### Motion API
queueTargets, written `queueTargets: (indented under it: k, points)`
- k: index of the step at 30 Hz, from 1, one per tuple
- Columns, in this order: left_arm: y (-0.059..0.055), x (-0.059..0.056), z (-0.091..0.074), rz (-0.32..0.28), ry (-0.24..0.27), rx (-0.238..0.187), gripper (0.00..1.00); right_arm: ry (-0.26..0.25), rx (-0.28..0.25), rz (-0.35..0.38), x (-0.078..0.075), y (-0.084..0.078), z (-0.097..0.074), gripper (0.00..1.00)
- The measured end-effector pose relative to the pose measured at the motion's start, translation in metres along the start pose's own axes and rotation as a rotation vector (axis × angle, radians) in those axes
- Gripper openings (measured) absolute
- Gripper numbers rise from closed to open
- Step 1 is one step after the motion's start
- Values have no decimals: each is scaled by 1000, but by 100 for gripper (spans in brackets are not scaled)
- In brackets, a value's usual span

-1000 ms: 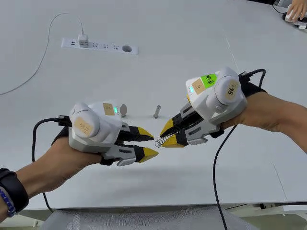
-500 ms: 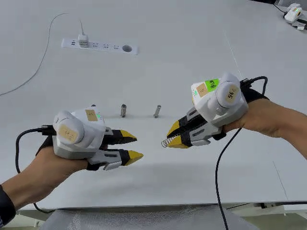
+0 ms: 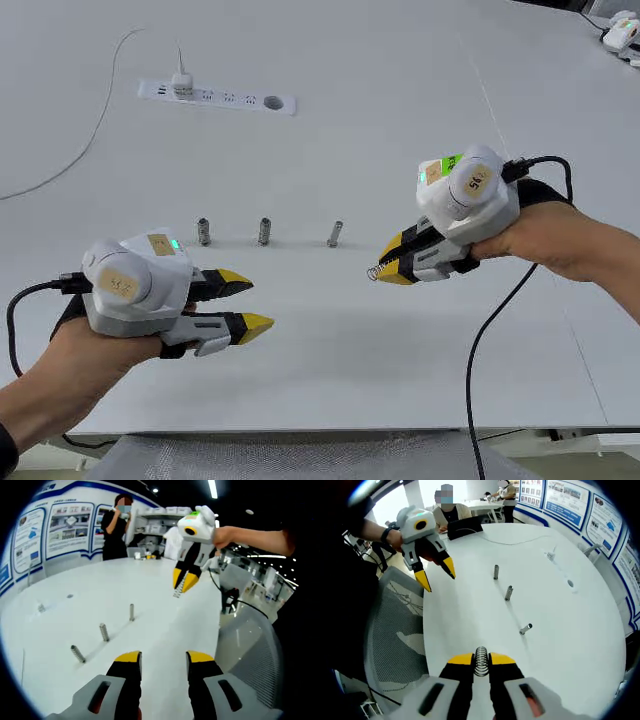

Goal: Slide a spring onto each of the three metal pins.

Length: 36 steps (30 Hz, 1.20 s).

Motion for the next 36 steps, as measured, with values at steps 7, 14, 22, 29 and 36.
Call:
queueTargets:
  k: [7, 14, 22, 29, 36]
  points:
    - [-13, 15, -10, -45, 60, 14, 42, -8, 4, 38, -18, -4, -1, 12]
    - [-25, 27, -20, -80, 108, 28, 47, -15, 42, 63, -33, -10, 3, 13]
    - [-33, 37, -28, -112, 150, 31, 50, -26, 54, 68, -52, -5, -3, 13]
    - [-39, 44, -35, -134, 189, 33, 53, -26, 67, 66, -70, -1, 2, 13]
    - [-42, 52, -43, -151, 229, 32, 57, -9, 80, 57, -80, 9, 16, 13]
Point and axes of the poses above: the centre of the closed fingertips' face, and the gripper's own axes: z roughly forward along the fingers, x roughly to its left, y roughly out of its top, the point moved 1 cm from there along -z, roughly backward along the fingers, and after that the axes turned 8 degrees about y, right-handed, at the moved point
